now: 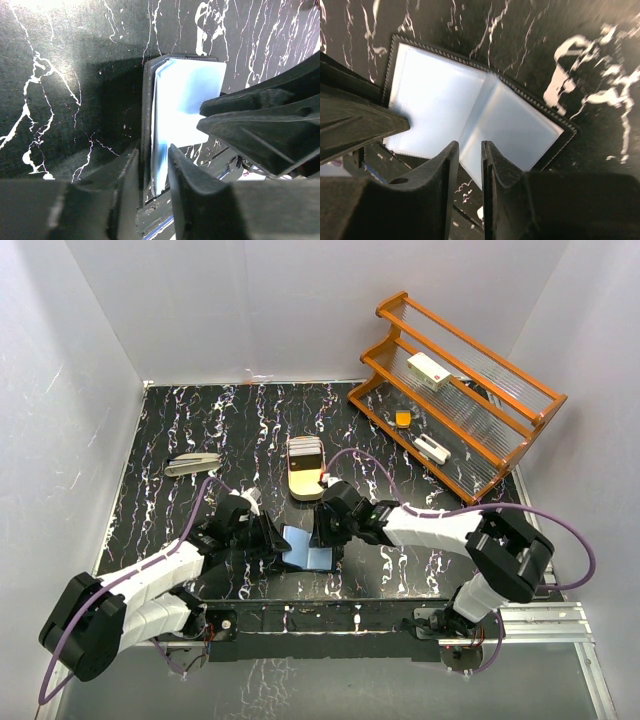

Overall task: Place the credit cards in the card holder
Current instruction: Open the card holder at the center of the board, then move the storage box to the center of the board.

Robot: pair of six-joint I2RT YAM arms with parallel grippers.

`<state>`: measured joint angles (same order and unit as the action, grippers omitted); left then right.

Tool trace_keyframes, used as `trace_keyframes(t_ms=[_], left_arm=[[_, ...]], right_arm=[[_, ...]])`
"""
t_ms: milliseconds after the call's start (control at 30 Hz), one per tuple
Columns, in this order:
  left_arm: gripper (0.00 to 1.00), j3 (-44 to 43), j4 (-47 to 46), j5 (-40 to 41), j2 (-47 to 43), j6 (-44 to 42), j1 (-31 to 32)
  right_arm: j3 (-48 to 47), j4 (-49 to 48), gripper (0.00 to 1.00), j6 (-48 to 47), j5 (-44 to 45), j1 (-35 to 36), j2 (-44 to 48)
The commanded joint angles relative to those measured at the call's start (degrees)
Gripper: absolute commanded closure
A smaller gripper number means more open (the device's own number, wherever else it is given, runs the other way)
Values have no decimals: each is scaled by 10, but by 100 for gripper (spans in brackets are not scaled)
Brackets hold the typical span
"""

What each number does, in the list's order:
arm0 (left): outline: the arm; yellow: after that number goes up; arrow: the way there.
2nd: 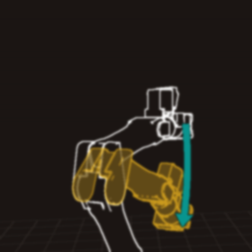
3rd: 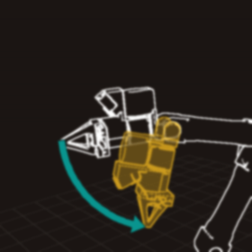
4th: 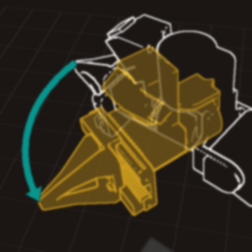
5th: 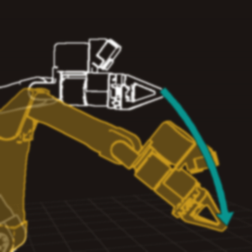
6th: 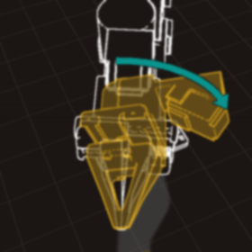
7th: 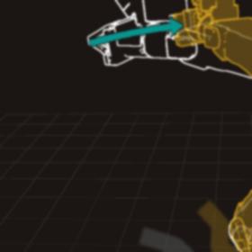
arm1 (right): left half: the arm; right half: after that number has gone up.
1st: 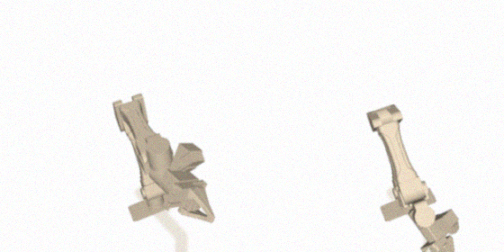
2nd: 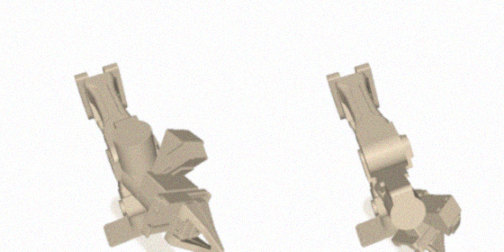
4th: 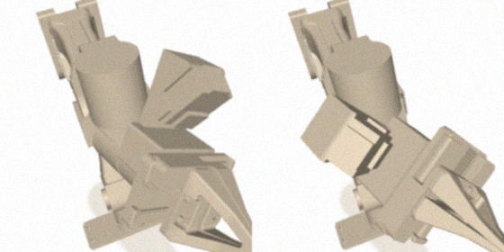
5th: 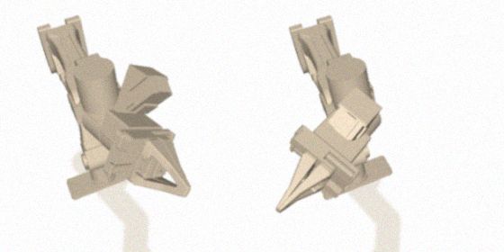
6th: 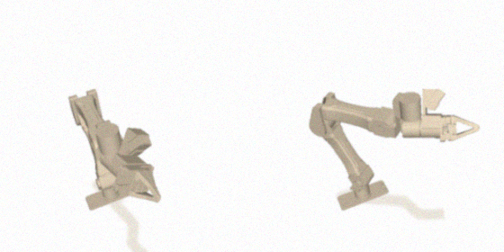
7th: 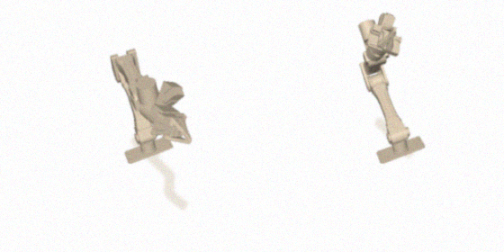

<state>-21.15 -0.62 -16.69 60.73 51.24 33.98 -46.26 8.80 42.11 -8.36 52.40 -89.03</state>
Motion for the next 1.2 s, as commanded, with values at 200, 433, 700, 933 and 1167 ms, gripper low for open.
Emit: trace_keyframes(t_ms=[200,433,700,933,1167], left_arm=[[100,-15,2,-12,-24,-15,3],[100,-22,29,-18,-37,-26,2],[100,-19,32,-25,-51,-17,3],[100,-14,18,-41,-48,-9,4],[100,-16,22,-46,-52,-13,2]], right_arm=[[-154,80,73,-169,177,-33,51],[-252,120,64,-239,143,-117,-28],[-338,127,60,-251,95,-159,-130],[-397,138,61,-230,81,-162,-216],[-420,156,66,-204,117,-168,-257]])
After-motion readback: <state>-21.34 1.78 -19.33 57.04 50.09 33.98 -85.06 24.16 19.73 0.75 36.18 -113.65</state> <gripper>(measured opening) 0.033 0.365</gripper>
